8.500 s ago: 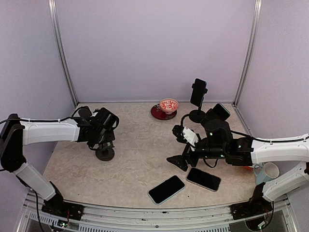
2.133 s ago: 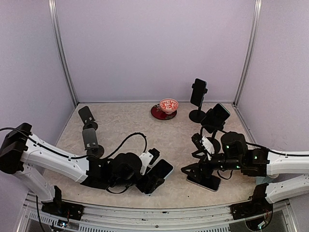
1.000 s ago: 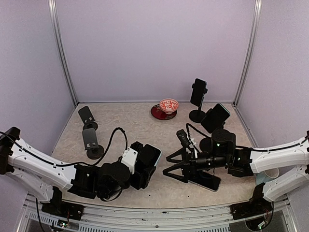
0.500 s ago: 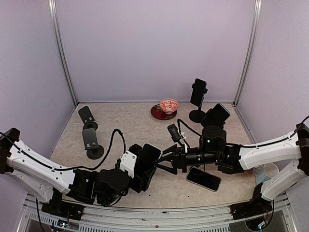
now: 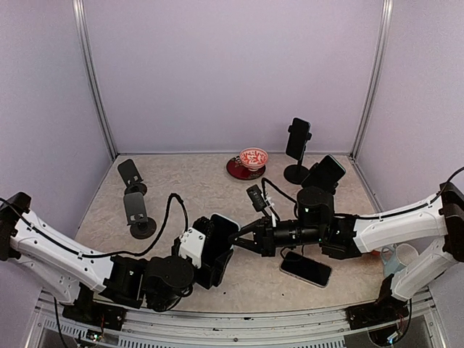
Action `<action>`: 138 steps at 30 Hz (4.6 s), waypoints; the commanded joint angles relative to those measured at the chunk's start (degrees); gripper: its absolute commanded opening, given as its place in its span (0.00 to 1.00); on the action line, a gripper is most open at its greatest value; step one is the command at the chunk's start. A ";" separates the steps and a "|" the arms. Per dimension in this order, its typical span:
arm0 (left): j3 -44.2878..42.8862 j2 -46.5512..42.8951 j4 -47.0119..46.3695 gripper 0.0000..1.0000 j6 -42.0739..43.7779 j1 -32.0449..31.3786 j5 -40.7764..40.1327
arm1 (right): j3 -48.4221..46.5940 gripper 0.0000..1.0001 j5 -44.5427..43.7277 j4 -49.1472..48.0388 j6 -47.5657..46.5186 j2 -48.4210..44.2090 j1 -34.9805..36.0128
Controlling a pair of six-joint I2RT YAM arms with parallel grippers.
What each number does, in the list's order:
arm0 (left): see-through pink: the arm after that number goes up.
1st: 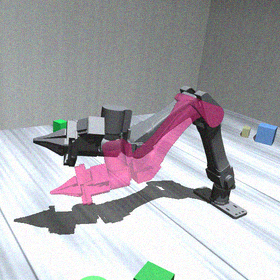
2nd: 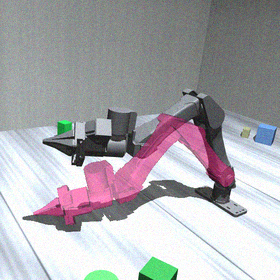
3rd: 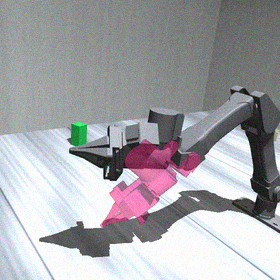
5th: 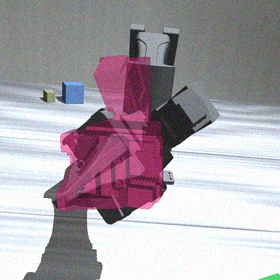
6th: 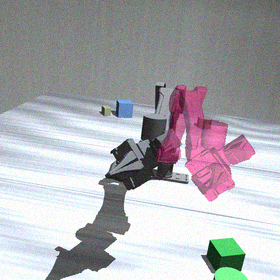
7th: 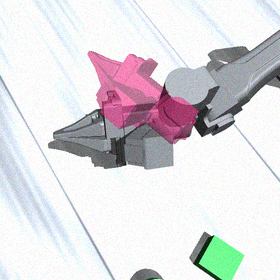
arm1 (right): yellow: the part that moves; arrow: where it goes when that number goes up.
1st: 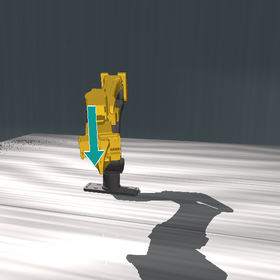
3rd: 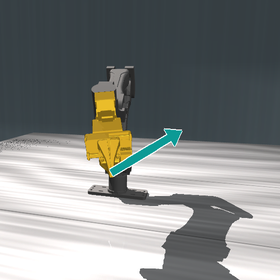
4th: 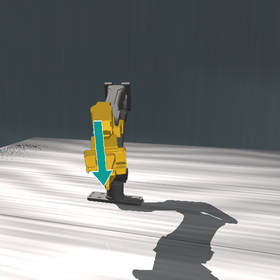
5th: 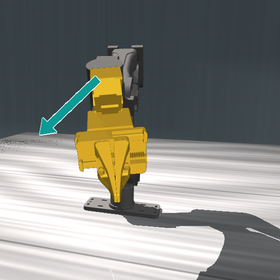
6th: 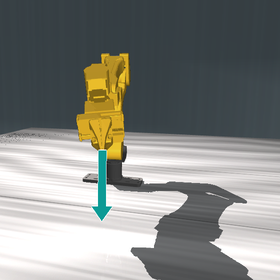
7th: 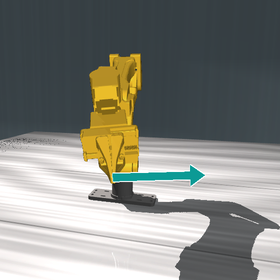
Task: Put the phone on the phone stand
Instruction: Pass from the left arm to the right, then pass from the right arm to the left, then place the phone on the phone stand.
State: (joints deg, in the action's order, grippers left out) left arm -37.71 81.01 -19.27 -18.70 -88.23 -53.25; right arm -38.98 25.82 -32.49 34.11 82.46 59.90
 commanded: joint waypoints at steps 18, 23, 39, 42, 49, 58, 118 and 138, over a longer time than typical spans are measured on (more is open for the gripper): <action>9.68 -18.59 -10.33 0.99 4.54 10.54 41.14 | -2.26 0.00 6.75 14.45 -14.81 -7.04 0.33; 11.06 -21.77 -10.01 0.99 3.58 13.64 46.56 | -2.18 0.00 7.40 15.41 -16.23 -6.87 0.36; 6.43 -13.57 -7.66 0.96 6.25 16.66 66.34 | -3.91 0.00 19.35 13.09 -18.01 -4.61 1.00; 6.22 -12.78 -8.28 0.90 5.83 17.01 67.68 | -4.12 0.00 19.60 12.94 -18.00 -4.35 1.14; 6.87 -12.29 -10.55 0.62 5.32 18.34 69.51 | -3.74 0.00 18.70 13.27 -18.81 -4.08 1.19; 6.94 -10.29 -12.09 0.09 4.73 19.45 72.03 | -3.63 0.00 18.12 13.33 -19.57 -3.20 1.19; -7.57 -25.84 14.73 0.01 21.69 68.37 69.60 | 6.63 0.68 13.18 11.04 -23.56 -10.10 -5.07; -19.88 -6.41 9.60 0.00 21.42 90.78 88.07 | 6.26 1.00 15.48 13.11 -22.10 -10.54 -5.19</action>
State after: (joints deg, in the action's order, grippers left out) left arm -53.06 73.01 -3.11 1.69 1.26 32.91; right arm -32.10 41.91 -21.61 11.75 74.65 55.16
